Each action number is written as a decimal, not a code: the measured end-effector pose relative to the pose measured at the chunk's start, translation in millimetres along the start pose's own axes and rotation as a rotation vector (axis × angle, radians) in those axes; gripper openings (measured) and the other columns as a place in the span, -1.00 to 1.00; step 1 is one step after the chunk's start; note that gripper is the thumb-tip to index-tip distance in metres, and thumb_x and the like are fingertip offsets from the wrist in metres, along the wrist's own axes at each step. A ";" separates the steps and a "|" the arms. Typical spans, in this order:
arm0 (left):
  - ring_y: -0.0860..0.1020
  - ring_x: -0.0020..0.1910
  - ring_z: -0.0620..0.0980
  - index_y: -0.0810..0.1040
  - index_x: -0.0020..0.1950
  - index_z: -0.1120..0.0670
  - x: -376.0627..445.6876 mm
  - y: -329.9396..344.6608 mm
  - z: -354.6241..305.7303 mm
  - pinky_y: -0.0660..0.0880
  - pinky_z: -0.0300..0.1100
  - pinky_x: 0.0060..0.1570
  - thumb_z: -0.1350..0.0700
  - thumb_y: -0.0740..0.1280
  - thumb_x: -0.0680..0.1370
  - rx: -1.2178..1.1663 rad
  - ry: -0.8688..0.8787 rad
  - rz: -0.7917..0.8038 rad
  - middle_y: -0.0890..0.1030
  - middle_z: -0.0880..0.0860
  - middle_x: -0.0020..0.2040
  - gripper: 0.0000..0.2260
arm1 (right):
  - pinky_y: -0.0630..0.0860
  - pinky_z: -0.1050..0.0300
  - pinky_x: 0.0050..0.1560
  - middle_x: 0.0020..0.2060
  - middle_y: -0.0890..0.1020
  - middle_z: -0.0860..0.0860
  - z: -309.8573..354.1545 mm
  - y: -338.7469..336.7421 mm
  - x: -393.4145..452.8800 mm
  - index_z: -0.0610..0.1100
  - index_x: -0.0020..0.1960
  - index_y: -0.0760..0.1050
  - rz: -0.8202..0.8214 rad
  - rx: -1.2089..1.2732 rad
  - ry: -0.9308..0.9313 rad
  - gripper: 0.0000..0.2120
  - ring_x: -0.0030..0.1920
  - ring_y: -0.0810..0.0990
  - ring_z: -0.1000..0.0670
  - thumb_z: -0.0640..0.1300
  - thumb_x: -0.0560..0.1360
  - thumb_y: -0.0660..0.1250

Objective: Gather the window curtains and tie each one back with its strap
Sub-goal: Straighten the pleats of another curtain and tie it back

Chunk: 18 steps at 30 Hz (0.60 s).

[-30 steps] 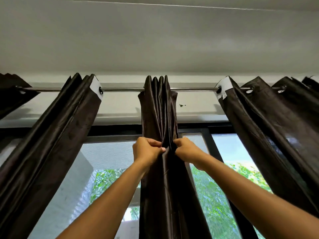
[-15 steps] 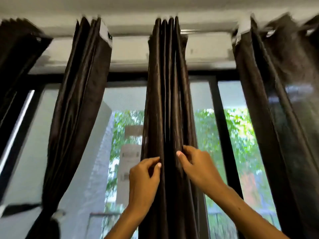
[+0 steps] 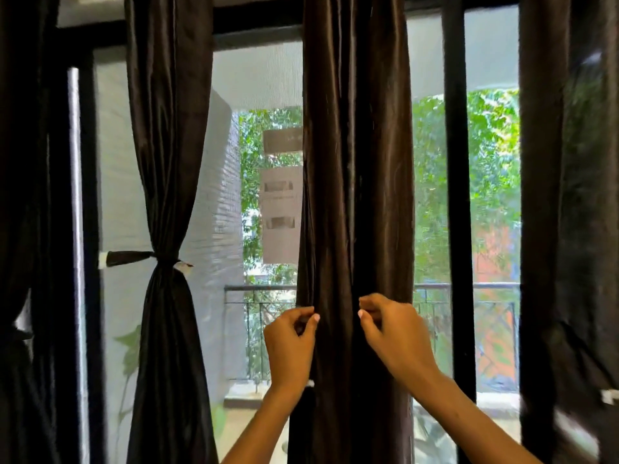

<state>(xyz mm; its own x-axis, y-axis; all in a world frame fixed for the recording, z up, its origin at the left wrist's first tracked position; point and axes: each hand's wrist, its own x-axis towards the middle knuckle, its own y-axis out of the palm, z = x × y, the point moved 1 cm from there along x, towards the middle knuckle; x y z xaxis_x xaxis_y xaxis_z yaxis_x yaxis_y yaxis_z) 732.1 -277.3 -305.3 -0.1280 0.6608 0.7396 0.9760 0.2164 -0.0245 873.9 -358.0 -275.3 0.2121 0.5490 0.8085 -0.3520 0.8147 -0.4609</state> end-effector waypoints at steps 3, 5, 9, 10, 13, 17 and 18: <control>0.61 -0.16 -0.14 0.67 -0.01 0.14 -4.0 2.0 22.7 0.53 -0.31 -0.09 0.14 0.52 0.39 0.033 -0.070 0.024 0.62 -0.08 -0.19 -0.79 | 0.59 -0.02 -0.04 -0.08 0.70 0.02 -2.5 17.2 -11.3 -0.06 0.19 0.55 0.044 -0.021 0.041 -0.75 -0.03 0.66 -0.04 -0.06 0.53 0.30; 0.58 -0.16 -0.18 0.66 -0.04 0.14 -1.7 3.2 34.2 0.54 -0.26 -0.08 0.13 0.53 0.38 0.041 -0.052 -0.009 0.61 -0.07 -0.16 -0.80 | 0.58 0.02 -0.03 -0.06 0.69 0.02 -2.8 30.1 -18.1 -0.06 0.23 0.52 0.068 -0.044 0.052 -0.72 -0.01 0.65 -0.03 -0.06 0.54 0.29; 0.56 -0.18 -0.22 0.64 -0.13 0.11 20.9 10.8 39.2 0.49 -0.41 -0.14 0.09 0.57 0.33 -0.001 0.024 -0.044 0.61 -0.05 -0.18 -0.80 | 0.57 0.00 0.04 0.13 0.63 -0.04 -0.6 51.1 -19.5 -0.12 0.33 0.44 0.027 -0.027 0.093 -0.62 0.08 0.63 -0.07 -0.07 0.54 0.31; 0.56 -0.20 -0.22 0.63 -0.14 0.10 28.9 13.5 39.1 0.47 -0.43 -0.17 0.08 0.58 0.31 -0.006 0.024 -0.030 0.60 -0.07 -0.21 -0.78 | 0.58 -0.02 0.03 0.14 0.62 -0.05 1.4 56.2 -17.6 -0.14 0.35 0.42 0.008 -0.026 0.098 -0.60 0.07 0.63 -0.08 -0.05 0.54 0.31; 0.56 -0.29 -0.25 0.63 -0.17 0.11 50.2 19.1 43.1 0.44 -0.47 -0.24 0.12 0.58 0.31 -0.007 0.003 0.040 0.59 -0.10 -0.30 -0.80 | 0.59 0.00 -0.06 0.02 0.65 -0.05 9.7 68.1 -11.2 -0.13 0.41 0.33 -0.013 -0.043 0.145 -0.46 -0.03 0.65 -0.08 0.10 0.52 0.32; 0.58 -0.34 -0.25 0.63 -0.17 0.11 66.1 15.5 61.4 0.52 -0.36 -0.26 0.29 0.52 0.35 -0.049 -0.003 0.110 0.59 -0.10 -0.36 -0.85 | 0.57 0.08 -0.22 -0.10 0.67 0.00 17.4 86.4 -5.1 -0.10 0.31 0.44 -0.106 -0.020 0.147 -0.53 -0.15 0.66 -0.03 0.06 0.47 0.40; 0.58 -0.32 -0.27 0.63 -0.18 0.09 68.5 13.2 65.4 0.51 -0.38 -0.25 0.30 0.50 0.36 -0.041 0.009 0.132 0.60 -0.11 -0.35 -0.85 | 0.53 0.16 -0.27 -0.10 0.66 0.01 18.0 90.4 -4.6 -0.12 0.23 0.49 -0.161 -0.009 0.133 -0.61 -0.16 0.65 -0.03 -0.03 0.46 0.43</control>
<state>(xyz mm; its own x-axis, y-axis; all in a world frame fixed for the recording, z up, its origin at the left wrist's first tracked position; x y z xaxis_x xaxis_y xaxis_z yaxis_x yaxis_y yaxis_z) 724.6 -182.2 -299.0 0.0034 0.6754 0.7375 0.9907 0.0982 -0.0945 824.6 -290.2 -314.1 0.3838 0.4309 0.8167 -0.2960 0.8952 -0.3332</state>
